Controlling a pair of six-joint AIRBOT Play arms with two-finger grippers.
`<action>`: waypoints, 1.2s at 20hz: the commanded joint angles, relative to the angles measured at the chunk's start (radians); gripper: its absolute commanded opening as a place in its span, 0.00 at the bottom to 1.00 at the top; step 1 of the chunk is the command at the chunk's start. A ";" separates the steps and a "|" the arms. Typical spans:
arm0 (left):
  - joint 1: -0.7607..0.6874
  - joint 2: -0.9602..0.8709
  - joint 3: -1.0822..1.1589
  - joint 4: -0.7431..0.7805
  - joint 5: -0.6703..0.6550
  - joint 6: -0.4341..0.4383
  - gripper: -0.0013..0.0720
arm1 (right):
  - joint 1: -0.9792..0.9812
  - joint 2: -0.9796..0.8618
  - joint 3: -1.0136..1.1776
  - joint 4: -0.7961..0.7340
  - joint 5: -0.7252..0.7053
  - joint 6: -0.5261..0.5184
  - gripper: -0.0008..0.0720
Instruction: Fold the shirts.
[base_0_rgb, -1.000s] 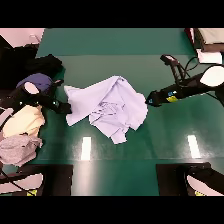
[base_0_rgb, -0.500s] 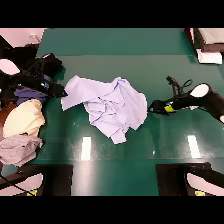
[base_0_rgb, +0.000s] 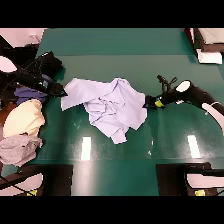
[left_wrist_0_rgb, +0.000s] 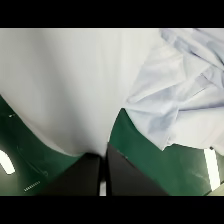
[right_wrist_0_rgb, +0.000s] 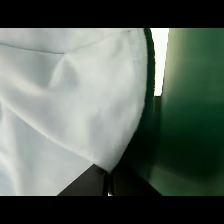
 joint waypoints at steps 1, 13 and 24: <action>0.001 0.008 0.050 0.000 0.006 -0.044 0.05 | -0.011 0.032 0.063 0.002 0.001 -0.048 0.04; 0.000 0.219 0.937 -0.001 0.151 -0.119 0.05 | -0.217 0.550 0.850 -0.191 0.150 -0.046 0.04; 0.000 0.417 0.798 -0.014 0.185 -0.143 0.05 | -0.489 0.588 1.059 -0.274 0.388 0.001 0.03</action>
